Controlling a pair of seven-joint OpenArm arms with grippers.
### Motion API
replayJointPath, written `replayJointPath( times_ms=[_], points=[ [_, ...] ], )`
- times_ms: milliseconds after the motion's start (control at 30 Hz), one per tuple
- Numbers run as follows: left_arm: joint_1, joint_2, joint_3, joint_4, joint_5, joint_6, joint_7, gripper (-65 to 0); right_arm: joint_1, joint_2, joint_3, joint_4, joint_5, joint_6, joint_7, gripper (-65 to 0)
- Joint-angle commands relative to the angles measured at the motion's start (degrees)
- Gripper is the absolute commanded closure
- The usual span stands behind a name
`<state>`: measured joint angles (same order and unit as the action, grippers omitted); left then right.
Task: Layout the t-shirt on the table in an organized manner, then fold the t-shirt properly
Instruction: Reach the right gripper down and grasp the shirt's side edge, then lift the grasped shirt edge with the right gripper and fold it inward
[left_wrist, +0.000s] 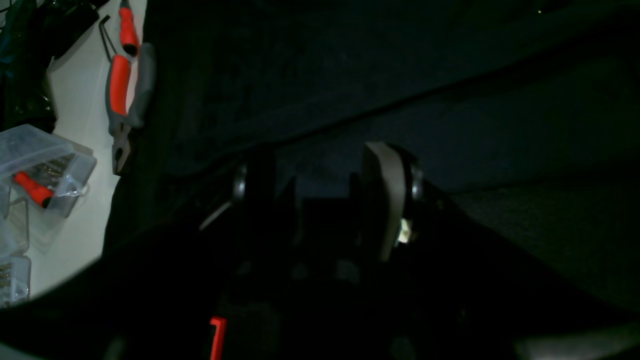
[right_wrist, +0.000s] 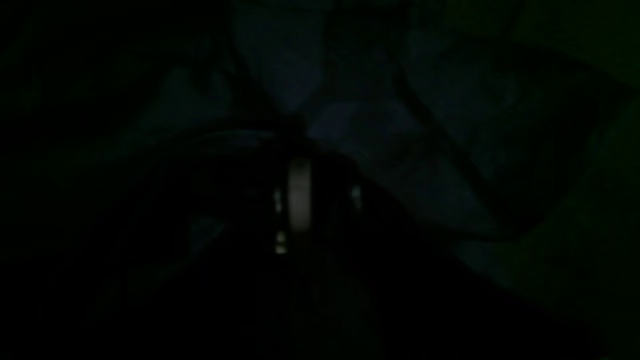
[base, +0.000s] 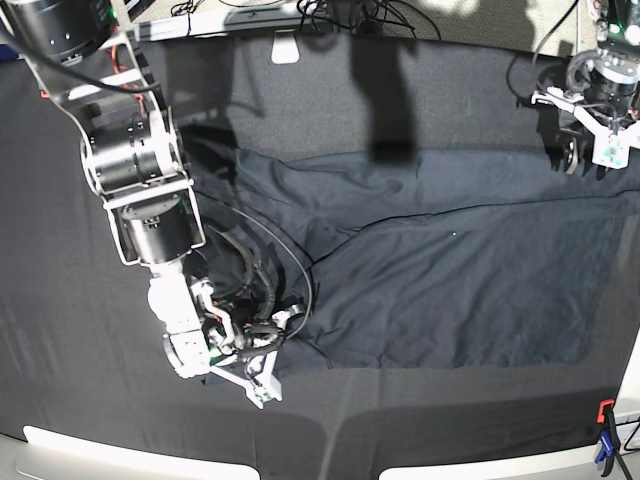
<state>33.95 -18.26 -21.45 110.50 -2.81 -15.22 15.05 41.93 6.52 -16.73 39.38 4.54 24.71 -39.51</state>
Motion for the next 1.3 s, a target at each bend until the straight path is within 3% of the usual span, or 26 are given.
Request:
replayJointPath(
  times_ms=[0, 200, 367, 567, 633, 833, 867, 967, 1133, 1267],
  points=[
    [0.2, -0.7, -0.5, 1.1, -0.3, 0.4, -1.4, -26.2, 2.5, 0.0, 0.2, 0.9, 0.0, 0.3, 1.4, -1.2],
    [0.2, -0.7, -0.5, 1.1, -0.3, 0.4, -1.4, -26.2, 2.5, 0.0, 0.2, 3.3, -3.9, 0.2, 6.2, 0.0],
    [0.2, -0.7, -0.5, 1.1, -0.3, 0.4, -1.4, -26.2, 2.5, 0.0, 0.2, 6.6, -6.1, -5.9, 8.0, 0.0],
    [0.2, -0.7, -0.5, 1.1, -0.3, 0.4, -1.4, -26.2, 2.3, 0.0, 0.2, 6.8, -5.4, -6.1, 6.8, 0.0],
    [0.2, -0.7, -0.5, 1.1, -0.3, 0.4, -1.4, -26.2, 2.3, 0.0, 0.2, 6.8, -3.8, -4.2, 4.7, 0.0],
    [0.1, -0.7, -0.5, 1.1, -0.3, 0.4, -1.4, -26.2, -0.3, 0.2, 0.2, 10.8, 0.6, 10.1, -0.5, 0.0],
    [0.2, -0.7, -0.5, 1.1, -0.3, 0.4, -1.4, -26.2, -1.6, 0.5, 0.2, 13.3, 0.7, 11.1, -0.5, 0.0],
    [0.1, -0.7, -0.5, 1.1, -0.3, 0.4, -1.4, -26.2, -6.7, 1.2, 0.2, 22.9, 1.0, 11.2, -3.2, 0.0],
    [0.0, -0.7, -0.5, 1.1, -0.3, 0.4, -1.4, -26.2, -16.0, 2.9, 0.2, 39.3, 8.1, 11.3, -10.6, 0.0],
    [0.0, -0.7, -0.5, 1.1, -0.3, 0.4, -1.4, -26.2, -23.2, 3.0, 0.2, 49.2, 9.5, 11.3, -12.3, 0.0]
  ],
)
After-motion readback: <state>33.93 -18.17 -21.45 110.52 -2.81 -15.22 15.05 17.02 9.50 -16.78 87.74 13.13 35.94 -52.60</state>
